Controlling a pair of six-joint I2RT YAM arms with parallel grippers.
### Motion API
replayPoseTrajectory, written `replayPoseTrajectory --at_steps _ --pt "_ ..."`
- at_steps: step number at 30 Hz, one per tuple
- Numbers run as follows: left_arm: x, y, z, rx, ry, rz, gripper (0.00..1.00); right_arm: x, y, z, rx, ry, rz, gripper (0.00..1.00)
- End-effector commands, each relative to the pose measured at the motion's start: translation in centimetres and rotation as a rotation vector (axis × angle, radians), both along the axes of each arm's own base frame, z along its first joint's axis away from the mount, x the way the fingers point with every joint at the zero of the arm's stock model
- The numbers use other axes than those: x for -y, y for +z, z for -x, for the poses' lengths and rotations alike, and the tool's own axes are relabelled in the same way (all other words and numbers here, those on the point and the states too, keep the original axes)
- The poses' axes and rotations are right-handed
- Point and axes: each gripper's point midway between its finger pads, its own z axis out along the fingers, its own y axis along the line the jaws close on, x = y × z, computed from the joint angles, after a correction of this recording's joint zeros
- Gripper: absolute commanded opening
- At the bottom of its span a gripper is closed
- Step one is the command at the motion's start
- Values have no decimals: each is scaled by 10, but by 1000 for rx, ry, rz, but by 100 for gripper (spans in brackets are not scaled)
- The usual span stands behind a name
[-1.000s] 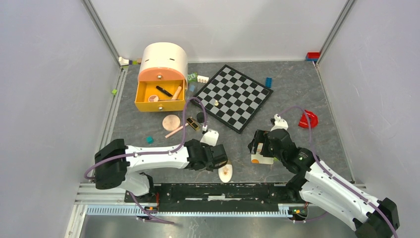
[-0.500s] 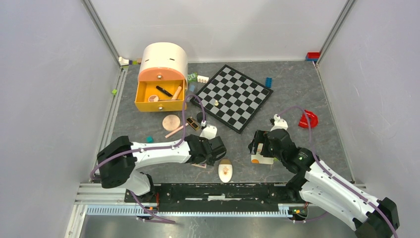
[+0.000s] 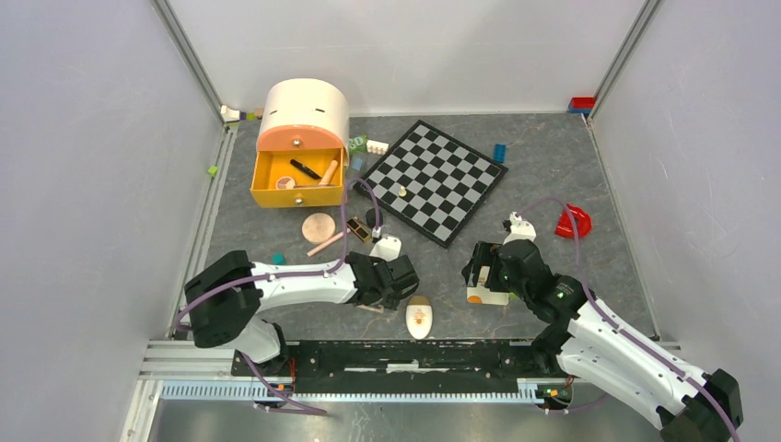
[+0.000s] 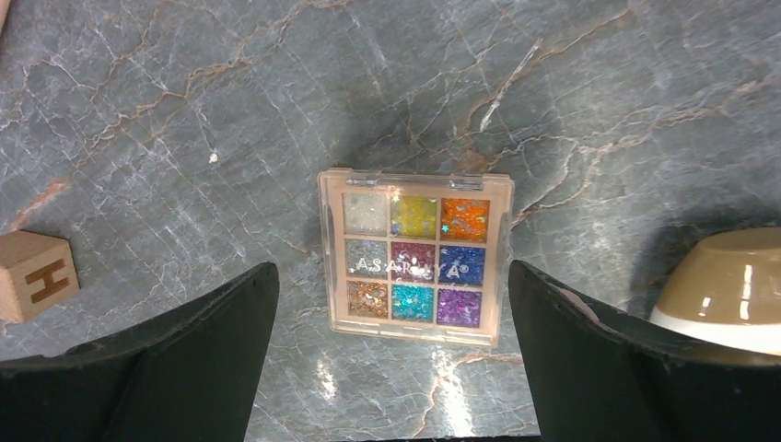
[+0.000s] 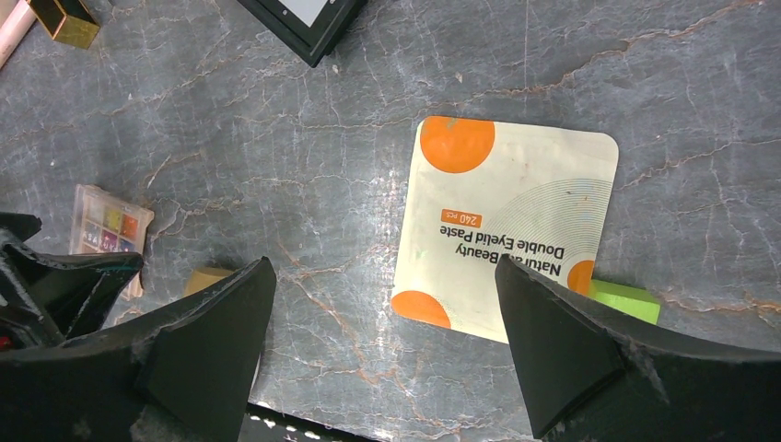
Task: Organize the makeup
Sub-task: Place the makeup at the center of the board.
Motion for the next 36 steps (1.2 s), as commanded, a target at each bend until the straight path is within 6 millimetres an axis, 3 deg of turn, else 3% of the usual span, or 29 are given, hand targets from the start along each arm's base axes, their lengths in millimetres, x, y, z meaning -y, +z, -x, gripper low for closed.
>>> replayPoseTrajectory --at_steps 1,9,18,24,31,36 --pt "-4 -13 1 -17 15 -15 100 -2 10 -3 30 3 -11 97" --pt "-12 -25 14 -64 62 2 100 -2 9 -2 28 6 -15 97" --pt "-10 -20 32 -119 55 117 100 -4 8 -1 24 11 -27 97" --pt "-18 -16 36 -131 34 100 100 -6 6 0 18 16 -35 97" --pt "-22 -25 32 -114 26 58 100 -7 6 1 17 19 -46 97" --pt "-21 -33 31 -114 23 55 91 -5 7 1 22 13 -36 97"
